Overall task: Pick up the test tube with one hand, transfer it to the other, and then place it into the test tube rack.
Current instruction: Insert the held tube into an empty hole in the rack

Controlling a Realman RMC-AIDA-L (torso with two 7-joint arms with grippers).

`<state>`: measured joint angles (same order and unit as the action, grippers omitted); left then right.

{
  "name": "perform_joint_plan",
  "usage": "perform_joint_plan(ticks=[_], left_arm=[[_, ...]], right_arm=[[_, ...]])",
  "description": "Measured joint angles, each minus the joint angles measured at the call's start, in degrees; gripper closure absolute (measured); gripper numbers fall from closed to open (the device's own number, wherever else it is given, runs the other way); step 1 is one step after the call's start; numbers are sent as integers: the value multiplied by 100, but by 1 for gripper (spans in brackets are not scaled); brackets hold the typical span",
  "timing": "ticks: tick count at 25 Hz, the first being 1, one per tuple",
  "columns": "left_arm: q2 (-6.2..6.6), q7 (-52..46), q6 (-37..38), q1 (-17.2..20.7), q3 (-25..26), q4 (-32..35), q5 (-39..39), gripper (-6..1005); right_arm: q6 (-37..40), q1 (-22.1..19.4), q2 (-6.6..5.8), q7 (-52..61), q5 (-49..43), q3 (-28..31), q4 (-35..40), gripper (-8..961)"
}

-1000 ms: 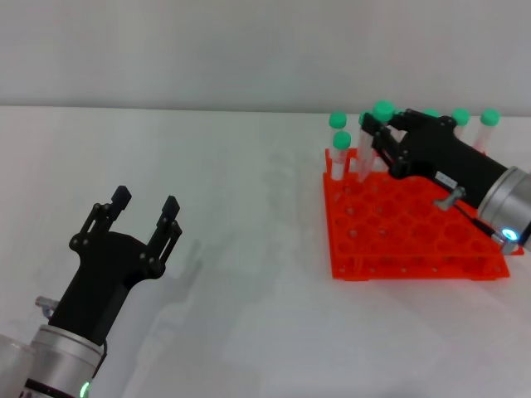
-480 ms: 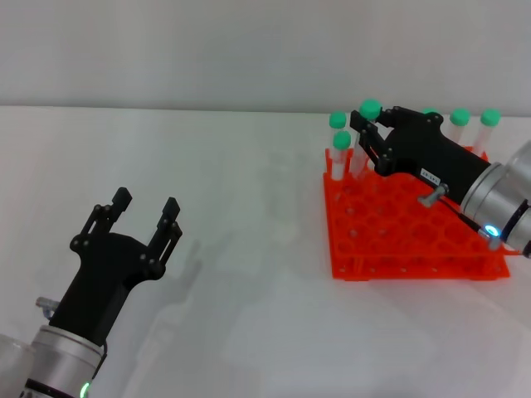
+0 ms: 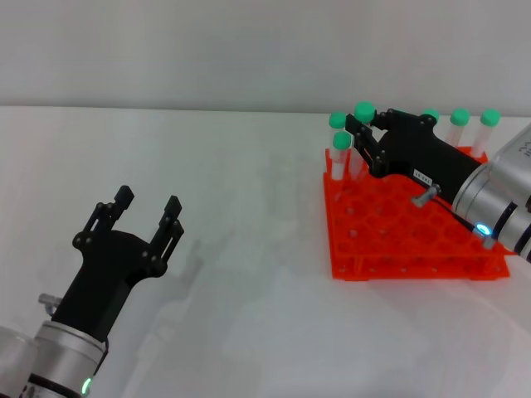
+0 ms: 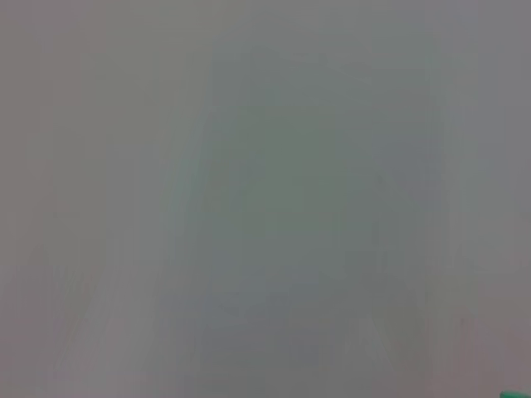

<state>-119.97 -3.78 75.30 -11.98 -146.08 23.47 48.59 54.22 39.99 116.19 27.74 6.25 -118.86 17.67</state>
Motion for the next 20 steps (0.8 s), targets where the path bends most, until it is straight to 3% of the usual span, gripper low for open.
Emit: perform_joint_plan(ticks=[20], left_arm=[[0,-9,-54,-99,27,0,2,314]], right_arm=[[-27,-4,0,-168,234,20,-19,639]])
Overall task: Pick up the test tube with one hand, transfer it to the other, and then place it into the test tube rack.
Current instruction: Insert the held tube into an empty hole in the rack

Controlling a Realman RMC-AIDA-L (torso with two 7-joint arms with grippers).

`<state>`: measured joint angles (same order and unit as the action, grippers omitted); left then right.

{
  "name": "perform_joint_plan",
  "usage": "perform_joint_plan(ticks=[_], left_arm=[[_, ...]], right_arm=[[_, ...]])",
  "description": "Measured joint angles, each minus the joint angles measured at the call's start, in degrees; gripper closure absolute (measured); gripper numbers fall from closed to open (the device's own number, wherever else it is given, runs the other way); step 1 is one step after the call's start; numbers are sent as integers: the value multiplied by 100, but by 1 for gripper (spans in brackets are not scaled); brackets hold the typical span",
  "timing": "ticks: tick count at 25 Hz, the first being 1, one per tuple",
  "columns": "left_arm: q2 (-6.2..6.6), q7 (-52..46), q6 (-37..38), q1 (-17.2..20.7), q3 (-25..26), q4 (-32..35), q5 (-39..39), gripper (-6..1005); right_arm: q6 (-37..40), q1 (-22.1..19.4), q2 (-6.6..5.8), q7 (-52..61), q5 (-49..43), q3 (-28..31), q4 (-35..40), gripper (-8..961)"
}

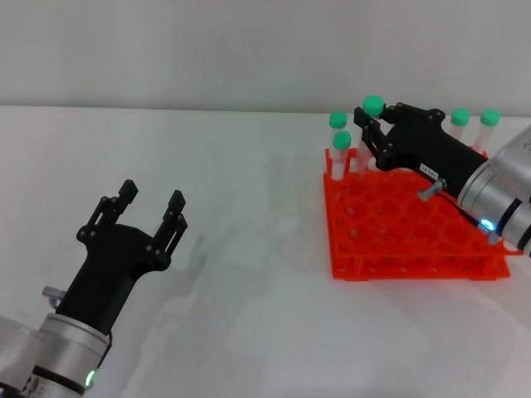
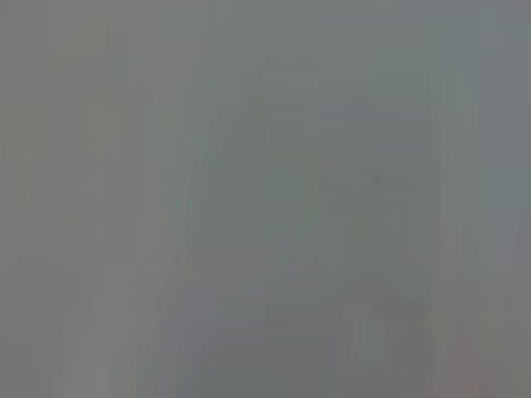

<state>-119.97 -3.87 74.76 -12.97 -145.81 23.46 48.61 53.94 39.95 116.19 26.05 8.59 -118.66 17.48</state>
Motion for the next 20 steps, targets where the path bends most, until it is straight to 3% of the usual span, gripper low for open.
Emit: perform_joint_plan(ticks=[20], left_arm=[[3,-43,4,-156,9,0,8,314]], right_arm=[[-429,-2,0,-66,-5,-146,13,618]])
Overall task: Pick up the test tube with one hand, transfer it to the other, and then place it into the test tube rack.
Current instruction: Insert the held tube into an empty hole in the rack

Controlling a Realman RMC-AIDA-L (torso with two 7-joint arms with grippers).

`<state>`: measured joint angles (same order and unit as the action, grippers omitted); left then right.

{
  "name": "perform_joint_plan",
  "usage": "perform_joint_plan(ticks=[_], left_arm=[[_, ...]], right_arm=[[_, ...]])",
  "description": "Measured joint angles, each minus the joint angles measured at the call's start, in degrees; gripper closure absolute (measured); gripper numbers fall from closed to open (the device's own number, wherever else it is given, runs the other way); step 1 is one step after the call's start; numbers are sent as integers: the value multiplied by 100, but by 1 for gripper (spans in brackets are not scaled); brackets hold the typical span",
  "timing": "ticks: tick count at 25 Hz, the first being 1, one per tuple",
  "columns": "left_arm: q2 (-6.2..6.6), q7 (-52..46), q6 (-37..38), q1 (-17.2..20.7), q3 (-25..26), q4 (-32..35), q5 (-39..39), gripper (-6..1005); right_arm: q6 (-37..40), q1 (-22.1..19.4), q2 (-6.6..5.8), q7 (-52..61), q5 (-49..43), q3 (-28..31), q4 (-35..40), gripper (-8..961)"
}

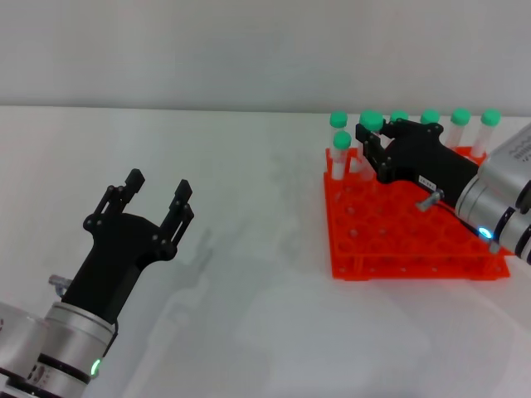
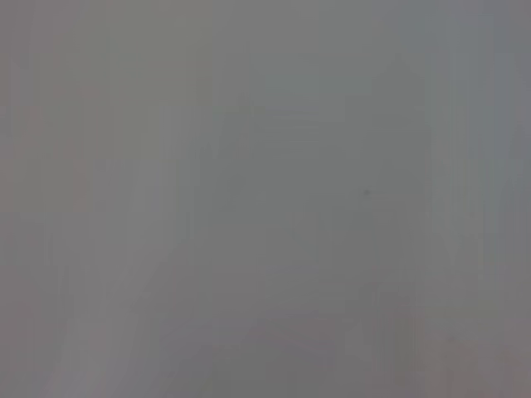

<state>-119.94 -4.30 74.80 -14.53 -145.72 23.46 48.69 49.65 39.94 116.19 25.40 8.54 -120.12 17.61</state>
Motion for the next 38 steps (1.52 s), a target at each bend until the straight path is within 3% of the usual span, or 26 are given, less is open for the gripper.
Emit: perform_joint_plan(ticks=[11,38], left_arm=[[6,-9,11,-16,6,0,10,314],[32,-179,62,-6,17,-28,81,315]], right_arm=[[-168,20,0,-190,-53,-273,61,606],[3,-347,-17,-171,-50,-125,251,578]])
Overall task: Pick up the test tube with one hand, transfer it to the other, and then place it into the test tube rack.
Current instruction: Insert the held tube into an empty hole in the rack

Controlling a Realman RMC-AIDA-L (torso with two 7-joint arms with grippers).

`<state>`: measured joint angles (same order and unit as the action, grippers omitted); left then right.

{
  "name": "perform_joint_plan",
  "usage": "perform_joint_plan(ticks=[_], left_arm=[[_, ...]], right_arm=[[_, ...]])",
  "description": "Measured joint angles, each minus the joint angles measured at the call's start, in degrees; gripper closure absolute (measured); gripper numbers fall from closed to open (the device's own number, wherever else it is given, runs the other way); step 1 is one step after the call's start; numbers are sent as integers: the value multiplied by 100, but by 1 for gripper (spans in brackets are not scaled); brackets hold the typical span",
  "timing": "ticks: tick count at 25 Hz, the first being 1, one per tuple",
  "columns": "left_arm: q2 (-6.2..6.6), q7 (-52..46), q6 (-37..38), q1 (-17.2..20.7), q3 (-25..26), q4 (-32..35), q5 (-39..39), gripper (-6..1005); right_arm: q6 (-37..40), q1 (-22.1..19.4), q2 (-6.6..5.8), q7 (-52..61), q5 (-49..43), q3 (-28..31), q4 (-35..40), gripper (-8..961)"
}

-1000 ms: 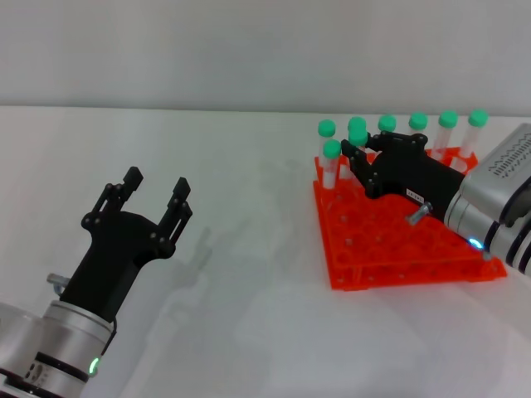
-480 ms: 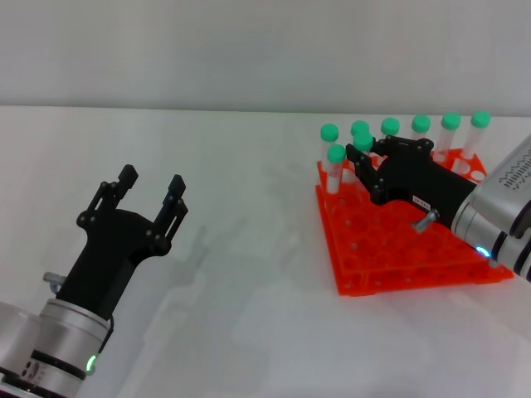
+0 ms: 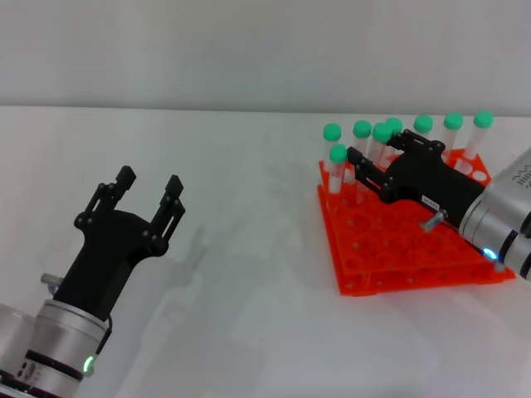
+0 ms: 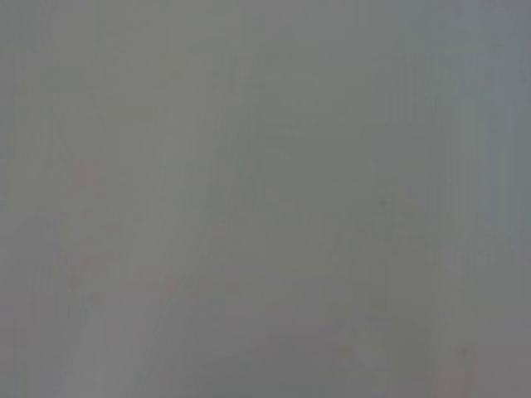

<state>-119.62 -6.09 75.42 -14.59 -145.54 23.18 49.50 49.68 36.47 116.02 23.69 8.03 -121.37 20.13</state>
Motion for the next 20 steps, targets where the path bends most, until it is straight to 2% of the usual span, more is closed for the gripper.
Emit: perform_joint_plan(ticks=[5,9,20], left_arm=[[1,1,0,5,0,-23,7,315],[1,2,0,15,0,-24,8,315],[8,3,-1,18,0,-31,8,314]], right_arm=[[-200,-33,9,2,-30,-32,22,377],[-383,-87,8,-27,-70,-46,111,145],[-304,-278,-43,-70,-258,-31,253,79]])
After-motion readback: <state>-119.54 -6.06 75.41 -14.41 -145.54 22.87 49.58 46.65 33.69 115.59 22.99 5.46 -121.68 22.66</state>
